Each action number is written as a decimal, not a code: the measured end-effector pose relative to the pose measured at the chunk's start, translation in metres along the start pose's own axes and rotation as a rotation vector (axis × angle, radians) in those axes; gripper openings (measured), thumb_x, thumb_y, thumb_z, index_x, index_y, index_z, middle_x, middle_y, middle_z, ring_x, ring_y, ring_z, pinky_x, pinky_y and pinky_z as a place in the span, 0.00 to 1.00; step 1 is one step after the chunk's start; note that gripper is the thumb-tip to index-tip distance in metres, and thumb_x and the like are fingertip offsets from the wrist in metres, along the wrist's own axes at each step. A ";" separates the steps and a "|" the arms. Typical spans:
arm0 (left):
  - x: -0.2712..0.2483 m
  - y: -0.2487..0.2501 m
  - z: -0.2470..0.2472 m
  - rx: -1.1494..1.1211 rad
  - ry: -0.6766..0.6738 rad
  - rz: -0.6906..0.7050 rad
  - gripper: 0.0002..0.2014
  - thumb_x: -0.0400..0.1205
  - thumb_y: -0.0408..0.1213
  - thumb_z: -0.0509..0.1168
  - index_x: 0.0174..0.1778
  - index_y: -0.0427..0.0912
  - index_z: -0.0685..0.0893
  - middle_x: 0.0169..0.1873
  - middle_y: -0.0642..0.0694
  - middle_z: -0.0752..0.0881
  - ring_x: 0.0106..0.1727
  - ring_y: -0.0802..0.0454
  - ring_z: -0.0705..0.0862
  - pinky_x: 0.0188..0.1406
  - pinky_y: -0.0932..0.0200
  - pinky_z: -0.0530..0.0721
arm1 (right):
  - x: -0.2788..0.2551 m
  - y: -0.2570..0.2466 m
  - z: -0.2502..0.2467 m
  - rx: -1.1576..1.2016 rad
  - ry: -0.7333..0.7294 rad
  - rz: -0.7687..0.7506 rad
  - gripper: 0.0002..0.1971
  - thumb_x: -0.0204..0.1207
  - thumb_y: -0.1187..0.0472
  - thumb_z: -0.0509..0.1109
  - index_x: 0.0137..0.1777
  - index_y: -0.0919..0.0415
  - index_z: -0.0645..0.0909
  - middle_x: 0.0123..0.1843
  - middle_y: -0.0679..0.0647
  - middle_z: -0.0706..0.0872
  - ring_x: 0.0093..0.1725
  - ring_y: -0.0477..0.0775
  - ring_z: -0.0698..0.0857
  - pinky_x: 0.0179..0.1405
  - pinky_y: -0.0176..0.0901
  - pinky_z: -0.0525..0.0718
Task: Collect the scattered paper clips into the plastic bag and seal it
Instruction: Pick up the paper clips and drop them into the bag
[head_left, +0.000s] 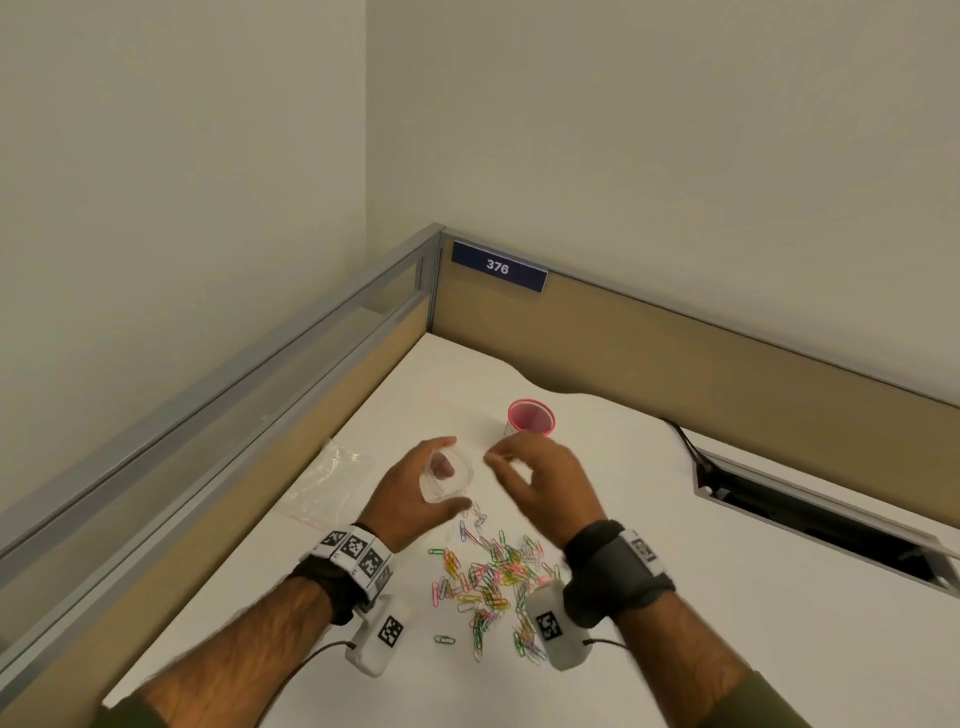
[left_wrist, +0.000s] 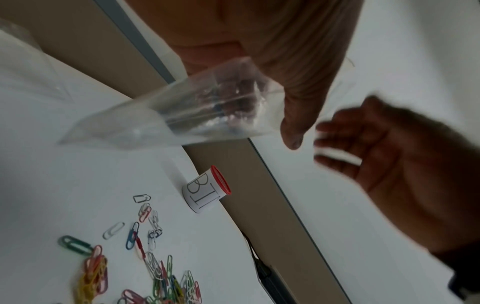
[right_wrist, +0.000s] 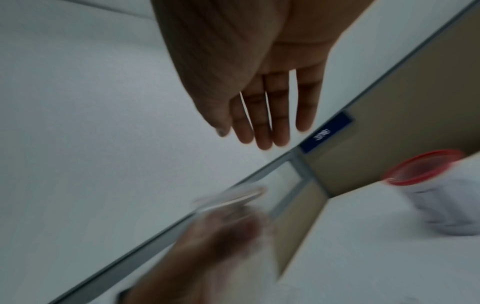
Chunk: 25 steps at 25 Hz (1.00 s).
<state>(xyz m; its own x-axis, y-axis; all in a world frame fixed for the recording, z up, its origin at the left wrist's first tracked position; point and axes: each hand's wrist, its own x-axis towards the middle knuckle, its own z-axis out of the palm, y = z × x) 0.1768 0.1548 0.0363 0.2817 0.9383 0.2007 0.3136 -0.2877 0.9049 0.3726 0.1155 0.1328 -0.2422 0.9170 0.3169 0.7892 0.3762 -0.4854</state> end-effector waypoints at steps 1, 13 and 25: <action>0.001 -0.002 -0.005 -0.005 0.038 0.003 0.38 0.67 0.47 0.82 0.73 0.52 0.76 0.51 0.51 0.85 0.57 0.58 0.84 0.60 0.68 0.79 | 0.000 0.021 -0.006 -0.023 -0.037 0.086 0.10 0.81 0.49 0.65 0.52 0.52 0.85 0.49 0.47 0.89 0.46 0.45 0.83 0.48 0.38 0.81; -0.019 -0.015 -0.020 0.016 0.141 -0.124 0.31 0.67 0.39 0.83 0.64 0.48 0.77 0.56 0.51 0.84 0.61 0.63 0.82 0.60 0.67 0.75 | -0.084 0.121 0.102 -0.297 -0.538 0.636 0.14 0.81 0.60 0.59 0.62 0.61 0.78 0.64 0.61 0.77 0.63 0.62 0.80 0.62 0.51 0.81; -0.008 -0.020 -0.005 0.008 0.145 -0.076 0.32 0.70 0.34 0.81 0.69 0.50 0.78 0.52 0.48 0.83 0.58 0.59 0.81 0.56 0.80 0.71 | -0.097 0.102 0.110 -0.267 -0.590 0.569 0.52 0.55 0.28 0.75 0.78 0.42 0.57 0.72 0.55 0.68 0.72 0.61 0.68 0.64 0.59 0.80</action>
<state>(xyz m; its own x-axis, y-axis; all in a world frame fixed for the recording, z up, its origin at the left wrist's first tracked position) 0.1641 0.1537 0.0187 0.1230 0.9752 0.1840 0.3361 -0.2154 0.9169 0.4142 0.0795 -0.0371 0.0347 0.9033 -0.4276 0.9678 -0.1370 -0.2110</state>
